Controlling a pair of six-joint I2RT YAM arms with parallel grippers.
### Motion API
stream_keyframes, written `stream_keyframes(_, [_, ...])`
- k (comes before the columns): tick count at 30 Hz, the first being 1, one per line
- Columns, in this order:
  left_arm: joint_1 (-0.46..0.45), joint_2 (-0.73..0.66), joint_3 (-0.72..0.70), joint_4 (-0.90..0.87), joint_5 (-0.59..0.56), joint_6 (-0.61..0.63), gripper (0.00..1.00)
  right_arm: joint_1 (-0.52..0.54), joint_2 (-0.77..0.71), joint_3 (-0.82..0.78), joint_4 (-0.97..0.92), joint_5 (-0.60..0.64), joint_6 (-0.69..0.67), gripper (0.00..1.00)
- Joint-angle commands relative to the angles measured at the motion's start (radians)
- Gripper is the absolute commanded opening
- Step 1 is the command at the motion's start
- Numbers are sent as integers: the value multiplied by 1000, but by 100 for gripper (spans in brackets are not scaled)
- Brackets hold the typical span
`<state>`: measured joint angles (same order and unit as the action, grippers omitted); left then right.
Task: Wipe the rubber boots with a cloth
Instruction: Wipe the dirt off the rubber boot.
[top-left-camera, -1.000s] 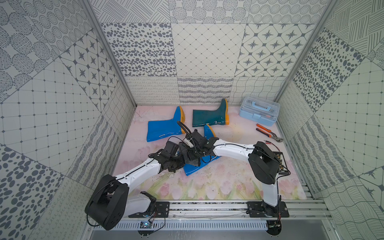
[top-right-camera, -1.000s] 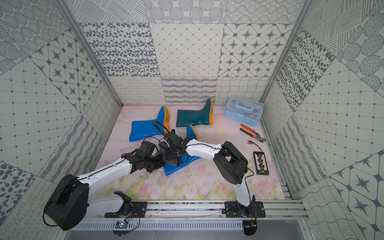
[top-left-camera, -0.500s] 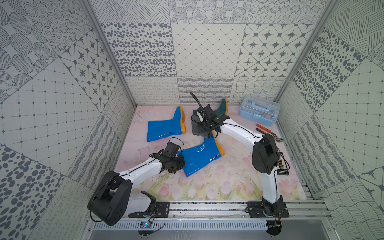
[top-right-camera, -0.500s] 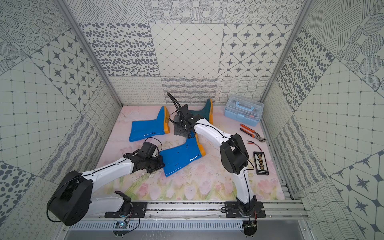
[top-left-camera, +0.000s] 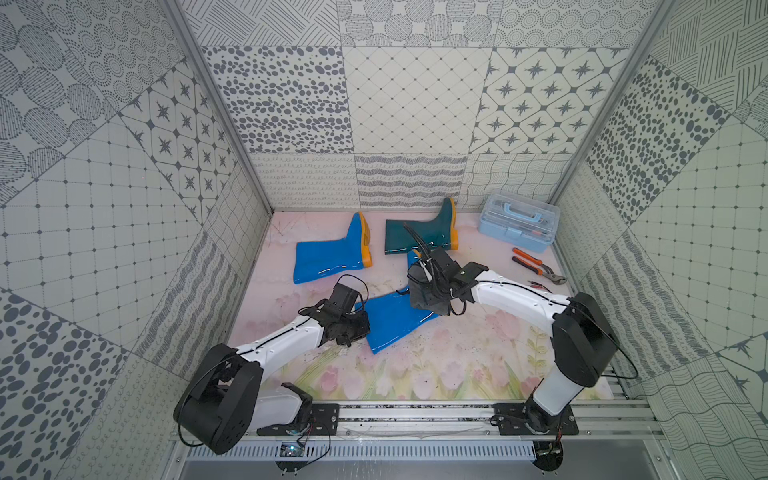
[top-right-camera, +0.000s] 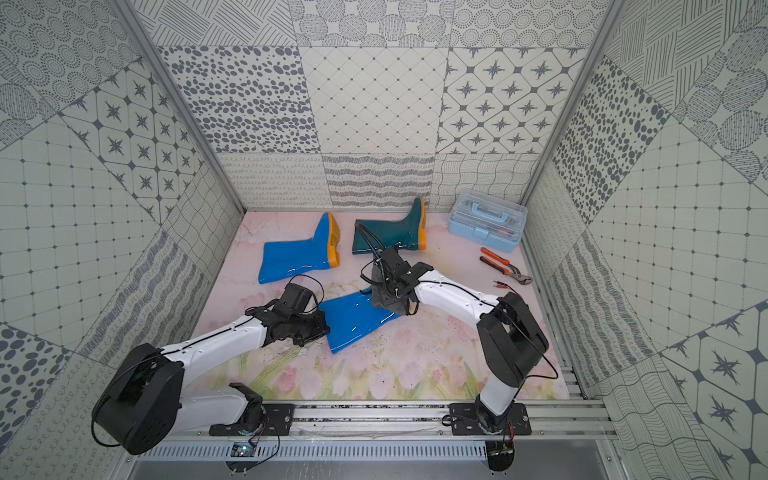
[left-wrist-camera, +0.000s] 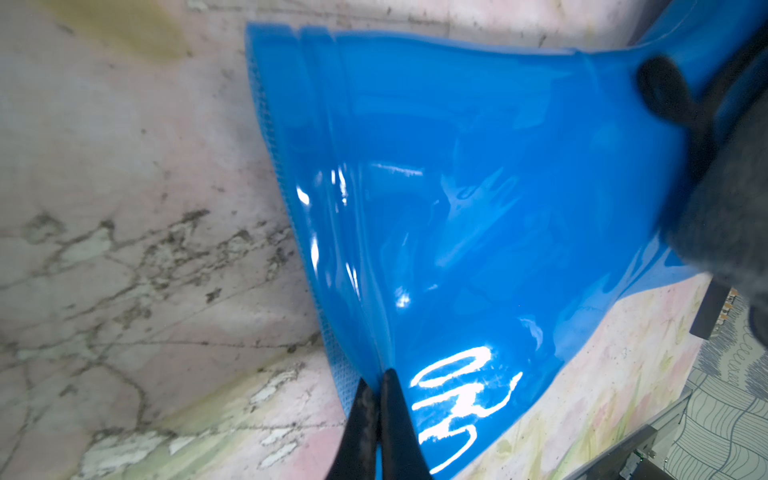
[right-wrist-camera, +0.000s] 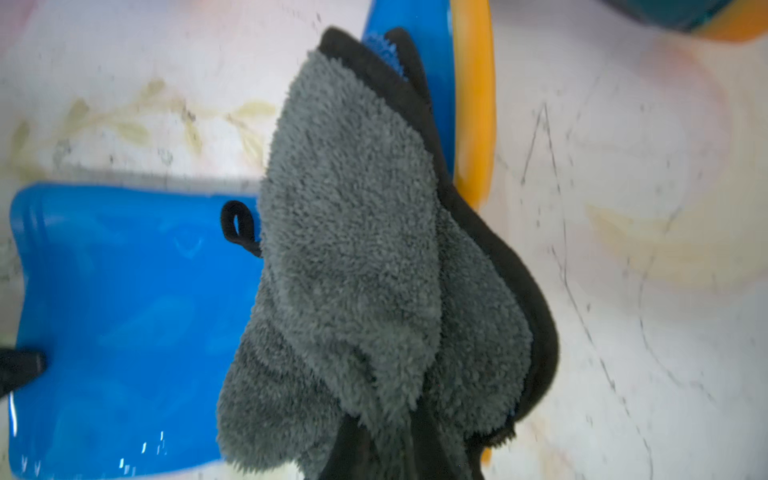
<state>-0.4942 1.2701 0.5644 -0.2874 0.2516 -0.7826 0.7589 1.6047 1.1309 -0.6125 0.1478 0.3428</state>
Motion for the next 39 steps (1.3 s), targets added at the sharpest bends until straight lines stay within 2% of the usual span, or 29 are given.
stream_keyframes(1, [5, -8, -6, -82, -32, 28, 0, 39, -94, -129, 8, 10, 111, 0])
stream_keyframes(3, [6, 4, -5, -79, -36, 34, 0, 38, -105, -152, 21, 1, 117, 0])
stream_keyframes(5, [5, 24, 2, -74, -35, 40, 0, 28, -76, -111, 15, 17, 92, 0])
stream_keyframes(9, [6, 58, 21, -74, -25, 35, 0, -26, 15, 34, 37, -32, 46, 0])
stream_keyframes(18, [8, 22, 14, -75, -29, 30, 0, -87, 281, 424, -2, -34, -88, 0])
stream_keyframes(20, [9, 21, 14, -83, -29, 33, 0, -89, 311, 454, -23, -24, -99, 0])
stream_keyframes(22, [9, 9, 6, -84, -34, 31, 0, -88, 294, 414, -11, -30, -84, 0])
stream_keyframes(27, [15, -19, -12, -78, -58, 34, 0, -66, 156, 178, 44, -10, -27, 0])
stream_keyframes(33, [41, -17, -7, -59, -16, 40, 0, -27, 0, -33, 76, -17, 63, 0])
stream_keyframes(39, [78, -32, -31, -12, 28, 19, 0, 70, -1, -118, 163, -61, 171, 0])
